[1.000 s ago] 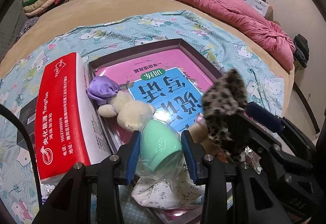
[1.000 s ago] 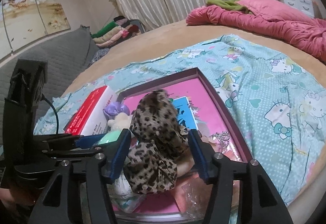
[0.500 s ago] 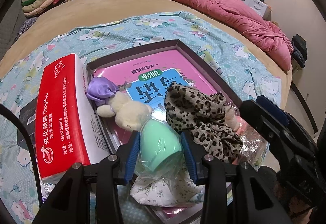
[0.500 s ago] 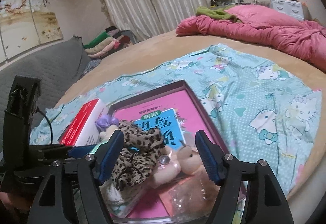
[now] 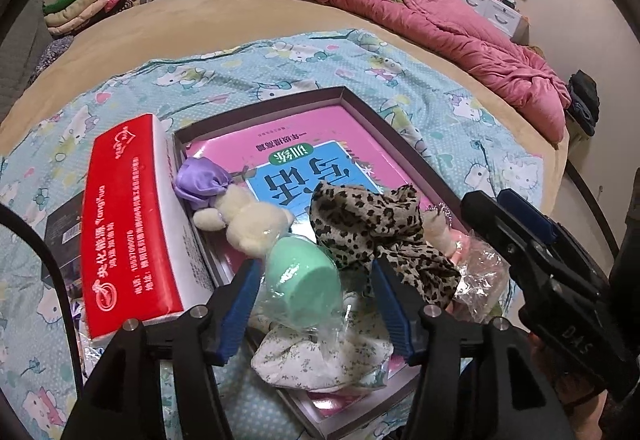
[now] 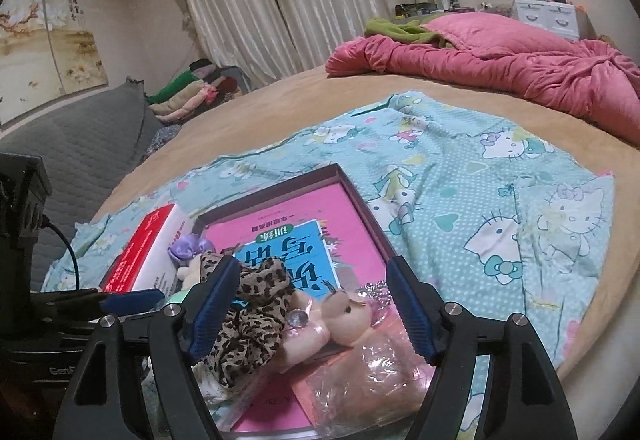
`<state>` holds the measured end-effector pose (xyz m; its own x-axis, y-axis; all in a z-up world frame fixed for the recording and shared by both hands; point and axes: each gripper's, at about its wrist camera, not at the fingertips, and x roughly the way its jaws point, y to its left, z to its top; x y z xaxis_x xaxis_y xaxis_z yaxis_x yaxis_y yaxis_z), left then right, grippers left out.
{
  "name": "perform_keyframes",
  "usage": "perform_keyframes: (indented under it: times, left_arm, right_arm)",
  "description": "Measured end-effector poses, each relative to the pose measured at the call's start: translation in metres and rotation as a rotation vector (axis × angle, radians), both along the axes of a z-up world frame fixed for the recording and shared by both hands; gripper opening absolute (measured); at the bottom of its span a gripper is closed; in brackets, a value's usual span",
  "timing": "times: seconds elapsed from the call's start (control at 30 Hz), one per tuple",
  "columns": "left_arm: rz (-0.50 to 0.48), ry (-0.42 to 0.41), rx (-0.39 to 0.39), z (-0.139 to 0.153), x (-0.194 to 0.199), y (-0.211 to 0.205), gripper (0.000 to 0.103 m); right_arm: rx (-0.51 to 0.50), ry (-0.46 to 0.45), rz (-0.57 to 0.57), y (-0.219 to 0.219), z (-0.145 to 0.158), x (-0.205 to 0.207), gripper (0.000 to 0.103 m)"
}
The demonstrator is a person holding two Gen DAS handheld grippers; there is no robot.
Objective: Organize soft objects
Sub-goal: 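Lower the ball into the tray and open the left tool while the right tool releases the scarf, then withdraw both open tools from the tray toward the snack packet and wipes pack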
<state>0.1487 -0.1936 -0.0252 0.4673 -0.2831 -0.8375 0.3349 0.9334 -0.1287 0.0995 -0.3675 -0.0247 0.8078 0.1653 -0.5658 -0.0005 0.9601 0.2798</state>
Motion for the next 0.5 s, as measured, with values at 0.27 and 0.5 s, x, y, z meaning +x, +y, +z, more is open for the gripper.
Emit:
perform_keyframes:
  times: [0.27, 0.5]
  left_arm:
    - [0.022, -0.03, 0.01, 0.012, -0.01, 0.006, 0.072]
    - [0.025, -0.045, 0.006, 0.024, -0.019, 0.011, 0.076]
  right_arm:
    - [-0.013, -0.008, -0.003, 0.001, 0.002, -0.001, 0.077]
    - [-0.033, -0.019, -0.002, 0.004, 0.004, -0.005, 0.078]
